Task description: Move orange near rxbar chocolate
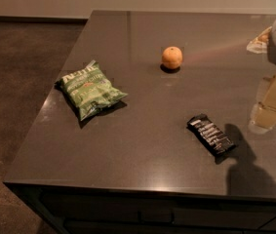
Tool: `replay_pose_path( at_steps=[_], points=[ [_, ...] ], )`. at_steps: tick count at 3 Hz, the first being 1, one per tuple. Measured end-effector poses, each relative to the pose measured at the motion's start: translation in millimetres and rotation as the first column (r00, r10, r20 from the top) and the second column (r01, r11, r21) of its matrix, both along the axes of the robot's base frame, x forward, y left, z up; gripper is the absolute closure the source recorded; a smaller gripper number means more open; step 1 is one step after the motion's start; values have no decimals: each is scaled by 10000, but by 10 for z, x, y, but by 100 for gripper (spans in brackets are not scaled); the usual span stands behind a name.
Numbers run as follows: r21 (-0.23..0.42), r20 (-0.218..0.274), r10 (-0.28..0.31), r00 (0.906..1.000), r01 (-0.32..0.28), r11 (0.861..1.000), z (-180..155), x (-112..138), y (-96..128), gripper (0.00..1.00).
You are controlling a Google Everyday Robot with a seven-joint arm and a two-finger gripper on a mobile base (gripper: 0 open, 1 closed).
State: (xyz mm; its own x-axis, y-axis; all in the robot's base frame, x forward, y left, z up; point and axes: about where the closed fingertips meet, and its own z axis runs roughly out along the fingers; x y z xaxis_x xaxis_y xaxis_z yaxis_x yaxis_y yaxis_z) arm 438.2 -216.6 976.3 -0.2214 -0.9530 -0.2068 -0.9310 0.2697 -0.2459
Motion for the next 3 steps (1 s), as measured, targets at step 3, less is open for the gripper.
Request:
replay_pose_path(
  at_steps=[3],
  points=[
    [643,171,-1481,9888,1468,9871,-108,774,79,0]
  ],
)
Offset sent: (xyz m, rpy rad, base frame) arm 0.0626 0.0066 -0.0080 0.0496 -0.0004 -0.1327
